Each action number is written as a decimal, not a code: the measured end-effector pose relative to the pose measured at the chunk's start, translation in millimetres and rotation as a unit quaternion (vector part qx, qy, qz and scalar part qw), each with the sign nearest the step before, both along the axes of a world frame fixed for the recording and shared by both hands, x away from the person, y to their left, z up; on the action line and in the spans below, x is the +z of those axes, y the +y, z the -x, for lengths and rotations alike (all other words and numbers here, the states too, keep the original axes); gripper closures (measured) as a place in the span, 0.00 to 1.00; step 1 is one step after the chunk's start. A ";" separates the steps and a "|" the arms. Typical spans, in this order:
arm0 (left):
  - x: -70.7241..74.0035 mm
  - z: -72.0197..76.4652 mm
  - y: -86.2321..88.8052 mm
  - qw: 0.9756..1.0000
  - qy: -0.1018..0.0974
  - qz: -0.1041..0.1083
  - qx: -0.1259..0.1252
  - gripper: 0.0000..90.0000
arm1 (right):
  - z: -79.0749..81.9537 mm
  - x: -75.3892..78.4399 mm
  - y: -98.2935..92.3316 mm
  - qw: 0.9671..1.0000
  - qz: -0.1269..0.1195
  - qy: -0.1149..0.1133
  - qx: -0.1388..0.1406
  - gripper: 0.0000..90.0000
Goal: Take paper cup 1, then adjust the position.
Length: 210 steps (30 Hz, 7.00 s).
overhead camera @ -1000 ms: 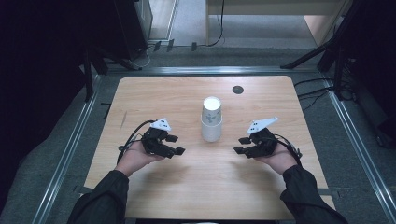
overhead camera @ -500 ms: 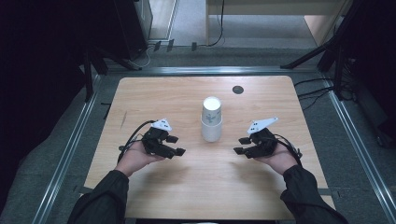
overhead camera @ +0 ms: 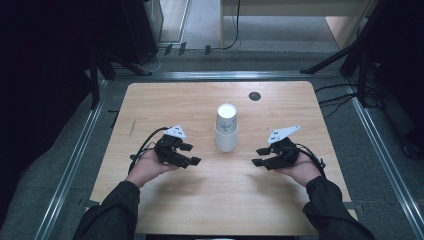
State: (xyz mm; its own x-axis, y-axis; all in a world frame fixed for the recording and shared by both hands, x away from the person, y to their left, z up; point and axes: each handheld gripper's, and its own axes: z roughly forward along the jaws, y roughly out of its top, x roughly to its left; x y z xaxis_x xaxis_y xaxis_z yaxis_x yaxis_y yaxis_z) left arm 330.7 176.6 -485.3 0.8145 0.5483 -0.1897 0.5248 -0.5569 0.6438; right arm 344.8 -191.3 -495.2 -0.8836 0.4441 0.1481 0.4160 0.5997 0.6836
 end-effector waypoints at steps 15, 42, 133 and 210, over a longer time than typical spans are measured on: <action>5.5 7.3 9.2 1.000 0.002 0.029 0.005 0.35 | -10.1 34.3 3.6 1.000 -0.005 -0.015 -0.002 0.51; 8.1 6.7 11.4 0.999 0.001 0.038 0.008 0.35 | -53.8 109.4 43.5 0.995 0.084 -0.026 0.054 0.38; 12.7 10.3 21.2 0.998 -0.005 0.055 0.011 0.34 | -100.8 162.7 148.2 0.963 0.219 0.010 0.154 0.36; 24.0 14.3 14.3 0.994 -0.018 0.107 -0.025 0.22 | -0.3 75.7 81.2 0.986 -0.043 -0.019 0.160 0.39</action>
